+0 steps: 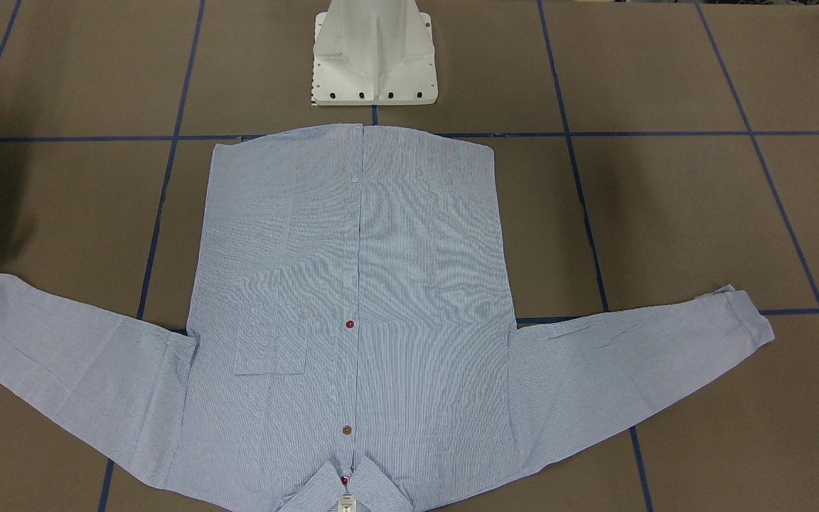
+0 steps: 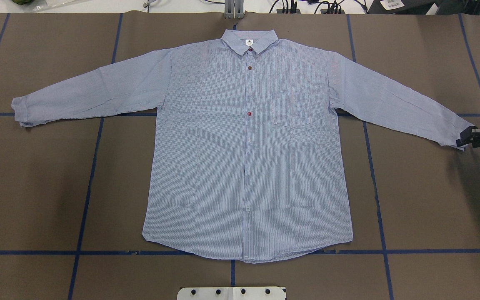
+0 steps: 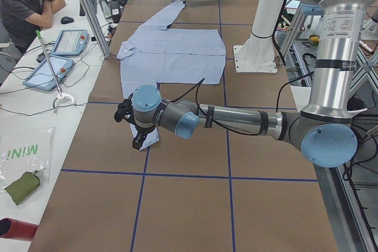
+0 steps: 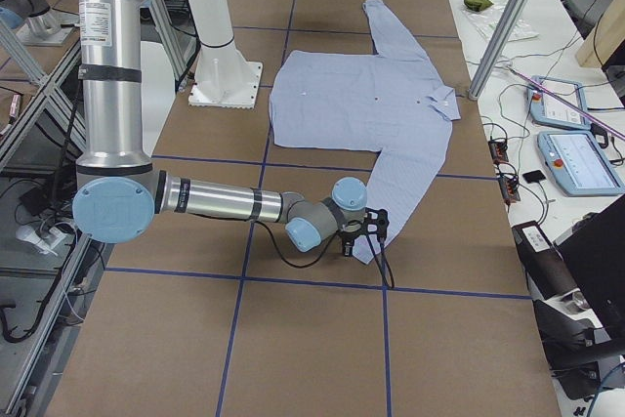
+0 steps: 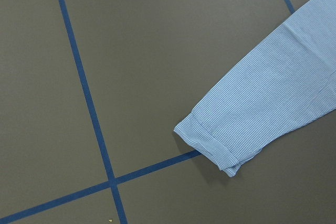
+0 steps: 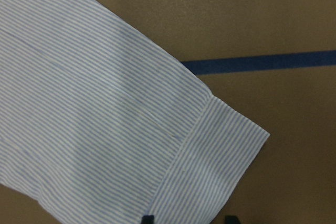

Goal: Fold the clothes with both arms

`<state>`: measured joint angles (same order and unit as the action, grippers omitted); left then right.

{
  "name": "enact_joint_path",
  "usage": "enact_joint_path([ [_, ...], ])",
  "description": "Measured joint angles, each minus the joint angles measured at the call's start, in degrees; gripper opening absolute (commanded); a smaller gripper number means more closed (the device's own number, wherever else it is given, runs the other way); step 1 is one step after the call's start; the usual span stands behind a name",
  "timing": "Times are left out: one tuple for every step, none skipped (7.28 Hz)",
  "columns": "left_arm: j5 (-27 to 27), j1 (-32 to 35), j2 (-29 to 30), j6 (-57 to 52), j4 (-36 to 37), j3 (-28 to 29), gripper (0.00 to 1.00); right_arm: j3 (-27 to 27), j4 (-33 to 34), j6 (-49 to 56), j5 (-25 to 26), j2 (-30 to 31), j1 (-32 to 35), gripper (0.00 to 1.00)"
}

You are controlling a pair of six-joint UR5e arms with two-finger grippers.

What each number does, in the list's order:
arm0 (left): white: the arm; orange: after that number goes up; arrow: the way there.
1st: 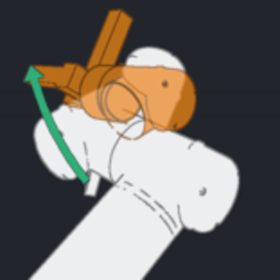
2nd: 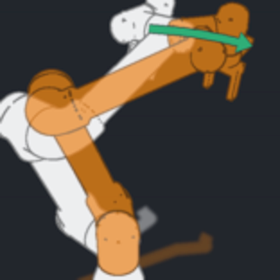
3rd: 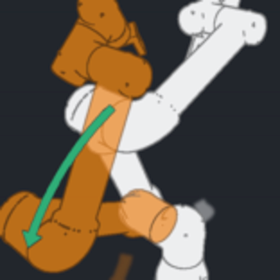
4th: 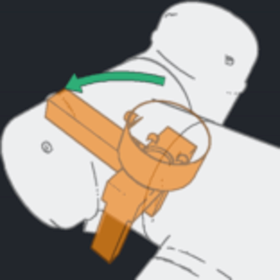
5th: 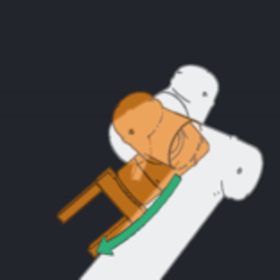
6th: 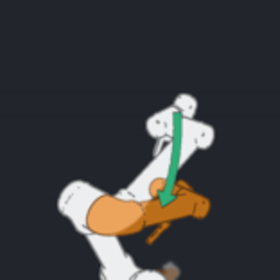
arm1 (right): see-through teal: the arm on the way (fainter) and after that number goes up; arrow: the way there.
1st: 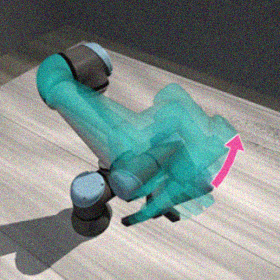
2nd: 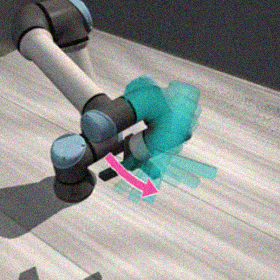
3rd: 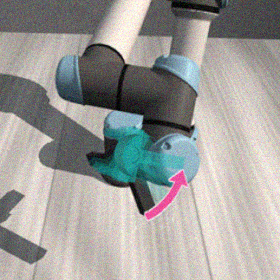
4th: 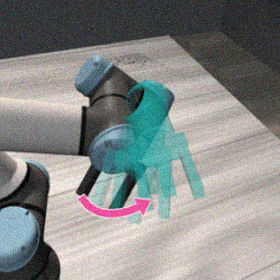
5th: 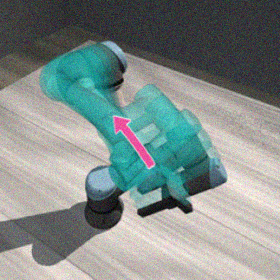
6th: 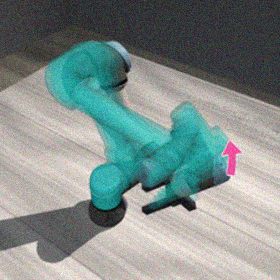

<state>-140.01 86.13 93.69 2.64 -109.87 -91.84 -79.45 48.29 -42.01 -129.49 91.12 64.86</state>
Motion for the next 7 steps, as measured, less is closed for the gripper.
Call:
enact_joint_path([
  [0.0, 0.0, 0.0, 0.0, 0.01, 0.0, 1.0, 0.0, 0.03, 0.0, 0.02, -0.02, -0.17, 0.55],
  [0.0, 0.0, 0.0, 0.0, 0.01, 0.0, 1.0, 0.04, 0.04, 0.0, 0.01, -0.01, -0.28, 0.55],
  [0.0, 0.0, 0.0, 0.0, 0.01, -0.03, 1.0, 0.09, 0.13, 0.0, -0.03, 0.01, -0.31, 0.51],
  [0.0, 0.0, 0.0, 0.0, 0.01, -0.06, 1.0, 0.08, 0.45, 0.0, -0.09, 0.01, -0.34, 0.4],
  [0.0, 0.0, 0.0, 0.0, 0.01, -0.11, 1.0, -0.08, 0.9, 0.0, -0.17, 0.02, -0.35, 0.31],
  [0.0, 0.0, 0.0, 0.0, 0.01, -0.14, 1.0, -0.27, 1.24, 0.0, -0.52, 0.02, -0.21, 0.27],
  [0.0, 0.0, 0.0, 0.0, 0.01, -0.16, 1.0, -0.42, 1.65, 0.0, -1.43, 0.02, 0.28, 0.22],
])
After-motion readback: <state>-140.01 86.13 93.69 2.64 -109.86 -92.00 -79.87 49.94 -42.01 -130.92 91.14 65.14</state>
